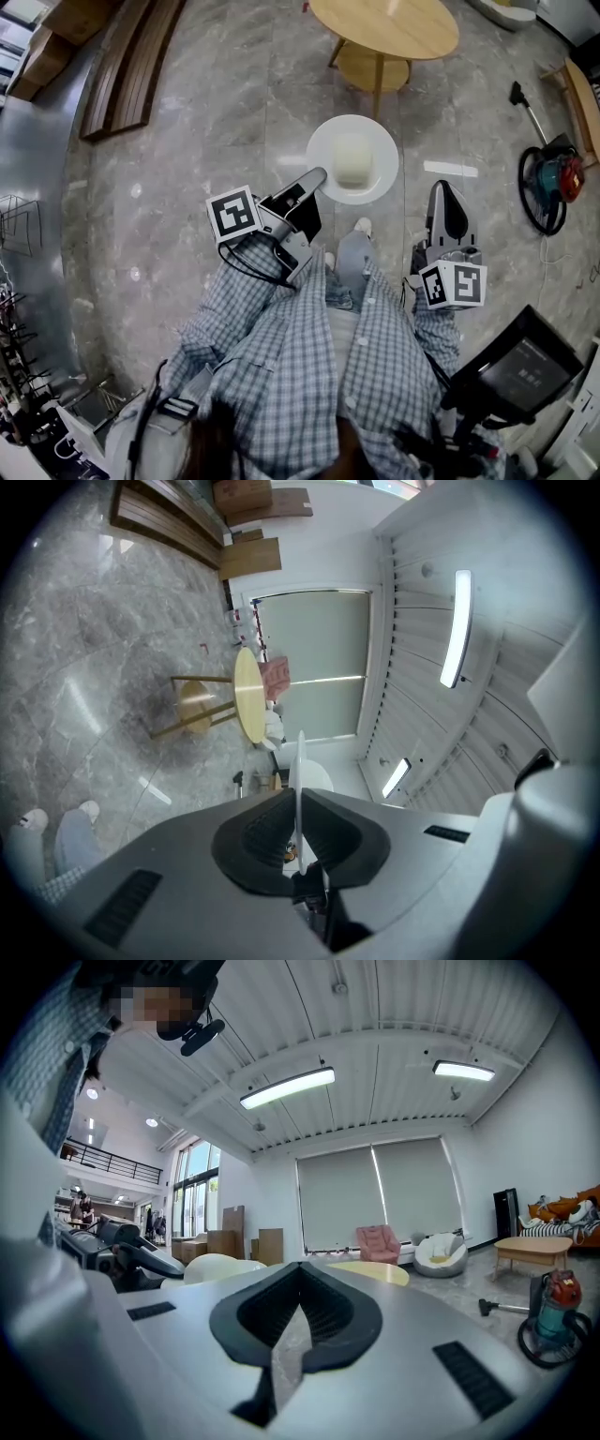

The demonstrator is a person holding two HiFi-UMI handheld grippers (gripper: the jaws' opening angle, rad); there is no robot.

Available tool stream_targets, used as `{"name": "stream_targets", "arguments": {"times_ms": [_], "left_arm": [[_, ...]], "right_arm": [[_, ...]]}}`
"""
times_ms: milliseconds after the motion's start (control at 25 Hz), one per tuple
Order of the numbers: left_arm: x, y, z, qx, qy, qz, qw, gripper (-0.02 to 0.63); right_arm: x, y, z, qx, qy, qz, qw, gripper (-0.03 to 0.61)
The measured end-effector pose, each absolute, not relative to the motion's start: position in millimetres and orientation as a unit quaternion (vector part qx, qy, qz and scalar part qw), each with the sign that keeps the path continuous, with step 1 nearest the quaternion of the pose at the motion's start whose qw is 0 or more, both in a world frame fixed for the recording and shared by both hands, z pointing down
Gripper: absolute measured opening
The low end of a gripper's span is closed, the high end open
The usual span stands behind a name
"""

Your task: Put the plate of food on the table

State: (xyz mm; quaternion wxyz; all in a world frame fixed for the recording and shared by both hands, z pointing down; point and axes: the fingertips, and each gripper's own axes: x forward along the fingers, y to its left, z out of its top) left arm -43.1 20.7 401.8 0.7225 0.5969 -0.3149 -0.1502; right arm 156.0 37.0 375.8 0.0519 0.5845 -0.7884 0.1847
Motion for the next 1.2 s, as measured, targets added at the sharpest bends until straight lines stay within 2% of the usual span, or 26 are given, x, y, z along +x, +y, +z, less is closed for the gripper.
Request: {"name": "stream_targets", "arguments": {"times_ms": [1200], "left_arm": [[-47.8,19.0,392.9,0.589,-0.318,-0.188,0.719,0.02]], "right_arm": [[157.4,34.2,379.8,0.58,-0.792,0.182,0.057,0.006]]}}
